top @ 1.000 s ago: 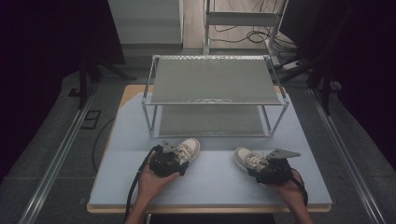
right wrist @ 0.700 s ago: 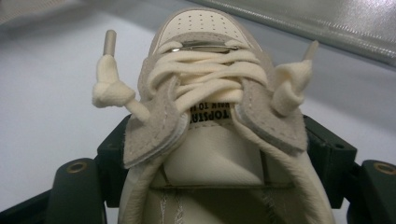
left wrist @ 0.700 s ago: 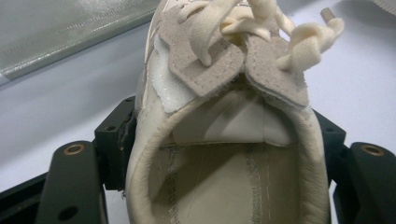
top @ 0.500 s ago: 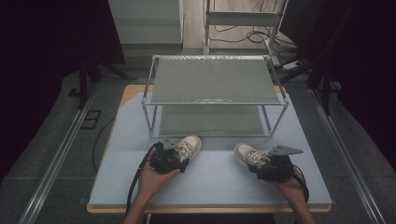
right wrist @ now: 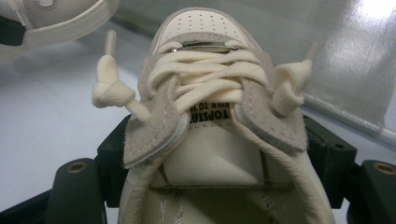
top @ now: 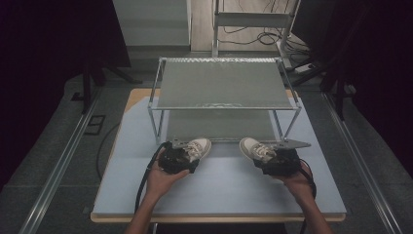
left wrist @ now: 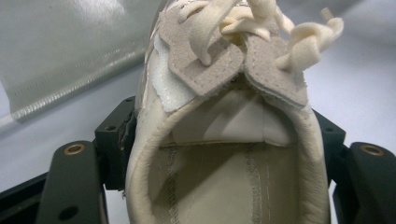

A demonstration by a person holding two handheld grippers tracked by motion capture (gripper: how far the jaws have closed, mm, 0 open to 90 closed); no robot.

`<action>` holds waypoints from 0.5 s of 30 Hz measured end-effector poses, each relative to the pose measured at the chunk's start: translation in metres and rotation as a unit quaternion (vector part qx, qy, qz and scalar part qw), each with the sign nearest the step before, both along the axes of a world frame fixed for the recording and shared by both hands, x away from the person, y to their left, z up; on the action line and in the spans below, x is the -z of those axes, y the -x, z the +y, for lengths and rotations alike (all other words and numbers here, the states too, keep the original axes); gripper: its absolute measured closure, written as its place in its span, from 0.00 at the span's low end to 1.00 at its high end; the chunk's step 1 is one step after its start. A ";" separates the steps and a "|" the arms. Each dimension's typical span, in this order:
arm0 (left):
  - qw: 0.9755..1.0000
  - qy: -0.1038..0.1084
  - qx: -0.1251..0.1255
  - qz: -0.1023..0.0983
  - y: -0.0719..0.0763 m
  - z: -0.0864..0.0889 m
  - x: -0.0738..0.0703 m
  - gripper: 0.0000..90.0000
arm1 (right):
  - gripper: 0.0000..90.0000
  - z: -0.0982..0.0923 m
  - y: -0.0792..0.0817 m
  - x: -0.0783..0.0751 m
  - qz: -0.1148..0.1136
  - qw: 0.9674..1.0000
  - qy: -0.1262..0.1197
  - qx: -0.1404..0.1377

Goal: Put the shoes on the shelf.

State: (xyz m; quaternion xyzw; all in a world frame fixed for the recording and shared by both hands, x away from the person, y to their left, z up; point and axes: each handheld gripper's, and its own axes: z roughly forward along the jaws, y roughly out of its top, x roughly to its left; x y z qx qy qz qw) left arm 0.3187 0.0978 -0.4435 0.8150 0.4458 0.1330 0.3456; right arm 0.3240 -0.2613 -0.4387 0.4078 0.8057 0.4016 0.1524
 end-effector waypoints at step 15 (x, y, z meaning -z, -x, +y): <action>1.000 -0.013 0.009 0.001 -0.027 -0.021 -0.005 0.32 | 0.30 0.011 -0.029 -0.004 0.006 1.000 0.001 0.009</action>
